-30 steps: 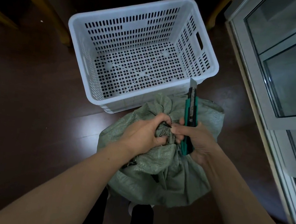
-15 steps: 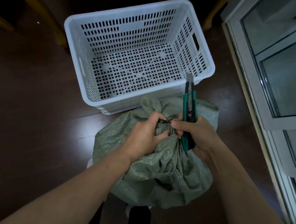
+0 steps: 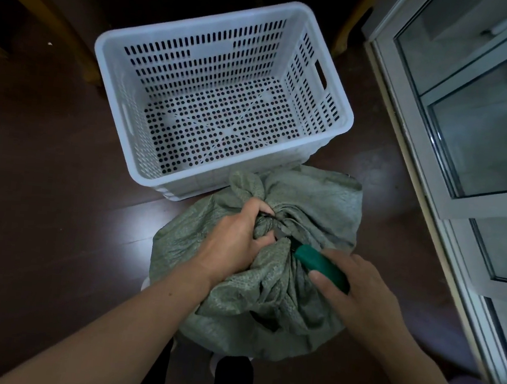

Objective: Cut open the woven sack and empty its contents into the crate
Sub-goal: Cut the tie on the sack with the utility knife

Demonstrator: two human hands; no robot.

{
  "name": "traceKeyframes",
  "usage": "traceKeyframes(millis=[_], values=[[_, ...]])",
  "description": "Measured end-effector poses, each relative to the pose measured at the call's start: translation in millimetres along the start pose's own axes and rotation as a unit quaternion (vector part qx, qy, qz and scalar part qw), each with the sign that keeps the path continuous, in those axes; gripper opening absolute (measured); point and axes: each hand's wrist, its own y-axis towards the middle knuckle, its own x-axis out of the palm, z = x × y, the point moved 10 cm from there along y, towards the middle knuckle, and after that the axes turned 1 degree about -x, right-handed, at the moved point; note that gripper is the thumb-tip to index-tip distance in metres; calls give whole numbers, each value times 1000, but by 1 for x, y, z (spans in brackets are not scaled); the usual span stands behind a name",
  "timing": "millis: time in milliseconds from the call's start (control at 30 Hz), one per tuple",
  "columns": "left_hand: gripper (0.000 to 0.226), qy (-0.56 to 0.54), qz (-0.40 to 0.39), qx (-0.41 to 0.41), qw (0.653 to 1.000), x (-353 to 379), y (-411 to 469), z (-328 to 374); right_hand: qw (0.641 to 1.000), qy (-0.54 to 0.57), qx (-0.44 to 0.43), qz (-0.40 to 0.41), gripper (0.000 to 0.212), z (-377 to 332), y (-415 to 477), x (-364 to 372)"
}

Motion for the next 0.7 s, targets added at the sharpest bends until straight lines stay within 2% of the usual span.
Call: traceKeyframes(millis=[333,700], values=[[32,1,1,-13,1000,1,-1,-1,999,23,6,38,48,-5,-3,-3],[34,21,8,-18,1000,2,0,-3,998,43,39,9,49,3,-1,1]])
